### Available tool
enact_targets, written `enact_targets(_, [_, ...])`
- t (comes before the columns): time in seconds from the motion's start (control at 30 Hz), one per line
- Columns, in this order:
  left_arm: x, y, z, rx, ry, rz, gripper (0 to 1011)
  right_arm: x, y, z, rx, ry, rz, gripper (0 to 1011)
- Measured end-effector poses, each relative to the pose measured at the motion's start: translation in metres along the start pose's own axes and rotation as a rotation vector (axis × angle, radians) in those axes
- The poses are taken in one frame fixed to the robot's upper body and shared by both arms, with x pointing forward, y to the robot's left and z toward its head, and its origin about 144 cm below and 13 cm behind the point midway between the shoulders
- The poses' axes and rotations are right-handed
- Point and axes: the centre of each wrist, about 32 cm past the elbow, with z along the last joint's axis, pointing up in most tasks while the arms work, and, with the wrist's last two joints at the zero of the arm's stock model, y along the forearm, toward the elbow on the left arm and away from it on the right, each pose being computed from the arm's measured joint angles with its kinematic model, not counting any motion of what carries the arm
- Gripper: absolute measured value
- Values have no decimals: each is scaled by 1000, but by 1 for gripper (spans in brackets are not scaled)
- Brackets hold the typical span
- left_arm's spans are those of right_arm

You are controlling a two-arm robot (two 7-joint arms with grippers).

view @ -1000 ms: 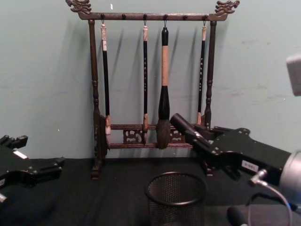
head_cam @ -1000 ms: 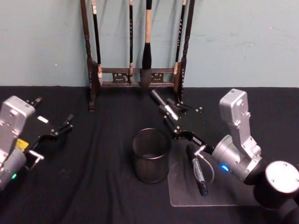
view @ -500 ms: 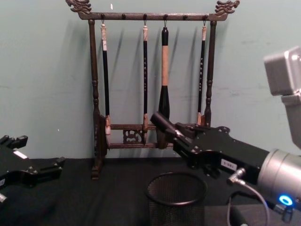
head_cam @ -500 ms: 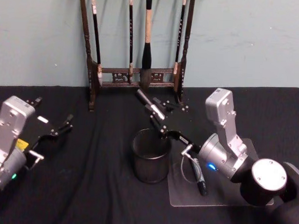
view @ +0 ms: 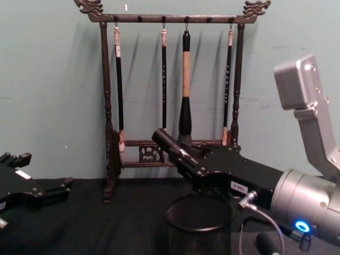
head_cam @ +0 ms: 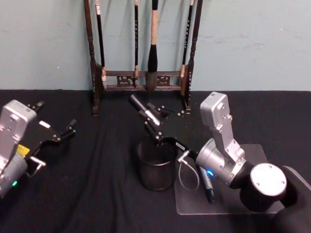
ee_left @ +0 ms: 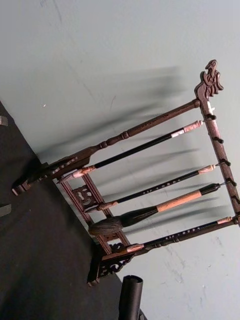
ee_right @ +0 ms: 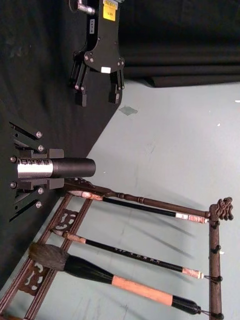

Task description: Pick up the water-based marker from the table and place it into the pen holder.

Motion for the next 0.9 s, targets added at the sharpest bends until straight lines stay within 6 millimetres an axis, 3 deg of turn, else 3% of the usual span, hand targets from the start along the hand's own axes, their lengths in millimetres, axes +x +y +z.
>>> enact_targets(0.9, [0,0,0,0,0,0,1009,-2,5,1,1,-8,28,222])
